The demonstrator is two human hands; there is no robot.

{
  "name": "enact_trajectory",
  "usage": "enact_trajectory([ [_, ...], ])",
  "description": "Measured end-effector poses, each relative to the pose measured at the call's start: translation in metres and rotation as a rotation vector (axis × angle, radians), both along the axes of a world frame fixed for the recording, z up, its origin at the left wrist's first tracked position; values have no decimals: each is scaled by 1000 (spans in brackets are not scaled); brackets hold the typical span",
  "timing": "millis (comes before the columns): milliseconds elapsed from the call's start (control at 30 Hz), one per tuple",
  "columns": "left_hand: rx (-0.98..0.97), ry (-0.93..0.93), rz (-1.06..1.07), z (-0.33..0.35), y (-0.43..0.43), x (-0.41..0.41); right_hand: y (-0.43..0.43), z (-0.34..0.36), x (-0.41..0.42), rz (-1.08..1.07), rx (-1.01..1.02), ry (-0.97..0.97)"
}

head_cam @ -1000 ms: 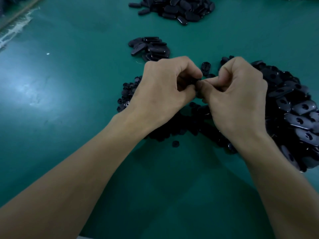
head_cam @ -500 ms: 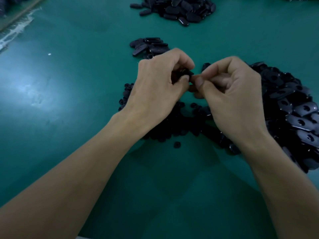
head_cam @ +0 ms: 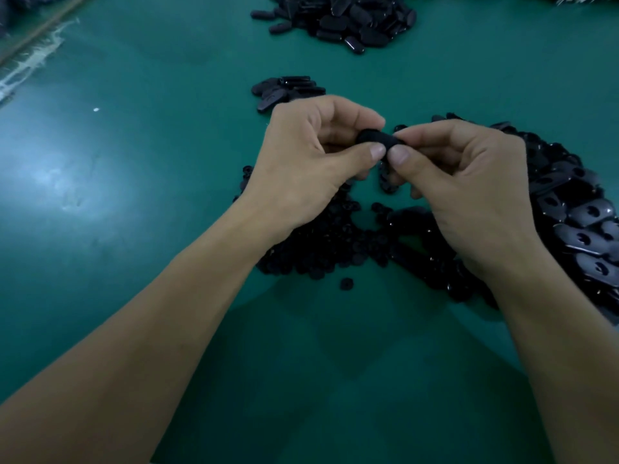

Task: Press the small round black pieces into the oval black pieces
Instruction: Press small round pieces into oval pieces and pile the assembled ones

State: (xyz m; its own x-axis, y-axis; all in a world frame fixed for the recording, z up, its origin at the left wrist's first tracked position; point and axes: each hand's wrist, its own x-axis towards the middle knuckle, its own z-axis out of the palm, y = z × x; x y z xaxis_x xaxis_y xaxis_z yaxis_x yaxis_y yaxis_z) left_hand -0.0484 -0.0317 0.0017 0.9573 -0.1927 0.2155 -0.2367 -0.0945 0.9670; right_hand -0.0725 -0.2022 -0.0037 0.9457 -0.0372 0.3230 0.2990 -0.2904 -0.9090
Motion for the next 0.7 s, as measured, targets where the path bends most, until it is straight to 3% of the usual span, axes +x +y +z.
enact_trajectory([
  [700,-54,-37,-22,-3,-2,-3,-3,4,-3,57,82,-35],
])
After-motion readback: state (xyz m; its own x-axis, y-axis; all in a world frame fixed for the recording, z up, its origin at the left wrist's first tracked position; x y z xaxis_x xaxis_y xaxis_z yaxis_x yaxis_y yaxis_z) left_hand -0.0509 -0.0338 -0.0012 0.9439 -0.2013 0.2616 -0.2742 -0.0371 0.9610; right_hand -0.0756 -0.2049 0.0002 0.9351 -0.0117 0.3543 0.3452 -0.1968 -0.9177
